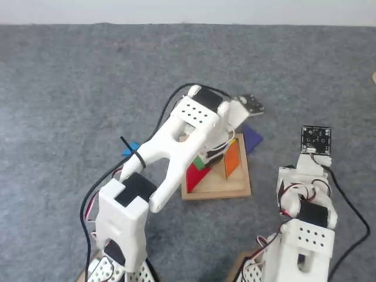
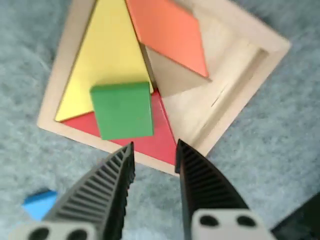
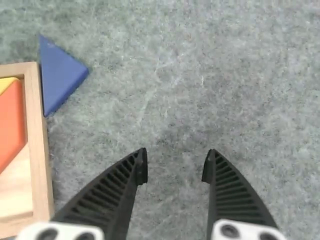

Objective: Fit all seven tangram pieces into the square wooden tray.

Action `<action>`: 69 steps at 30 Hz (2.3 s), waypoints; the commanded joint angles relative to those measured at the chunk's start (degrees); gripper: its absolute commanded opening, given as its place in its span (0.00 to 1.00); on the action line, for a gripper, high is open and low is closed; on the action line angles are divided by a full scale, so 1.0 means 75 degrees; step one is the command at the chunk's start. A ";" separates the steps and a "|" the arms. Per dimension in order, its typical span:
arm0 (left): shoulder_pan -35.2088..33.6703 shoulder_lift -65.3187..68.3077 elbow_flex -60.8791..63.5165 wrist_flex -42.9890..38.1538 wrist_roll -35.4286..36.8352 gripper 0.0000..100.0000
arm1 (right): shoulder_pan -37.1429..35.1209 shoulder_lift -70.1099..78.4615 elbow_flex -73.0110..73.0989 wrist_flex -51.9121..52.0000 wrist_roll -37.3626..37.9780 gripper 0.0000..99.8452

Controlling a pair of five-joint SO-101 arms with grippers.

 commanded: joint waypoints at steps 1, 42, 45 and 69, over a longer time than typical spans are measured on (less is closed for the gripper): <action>-0.0457 -0.0035 -0.0568 -0.0281 0.0281 0.13 | -0.0041 -0.0147 -0.0047 -0.0123 0.0070 0.19; -0.0047 0.0340 -0.0451 -0.0469 0.1383 0.11 | -0.0252 -0.0147 -0.0047 -0.0182 0.0047 0.19; -0.0047 -0.0164 -0.0369 -0.0703 0.1477 0.11 | 0.0100 -0.0158 -0.0105 -0.0264 -0.0082 0.19; 0.0633 -0.0316 0.2256 -0.2801 0.1852 0.11 | 0.0932 -0.0158 -0.0094 -0.0721 -0.0551 0.19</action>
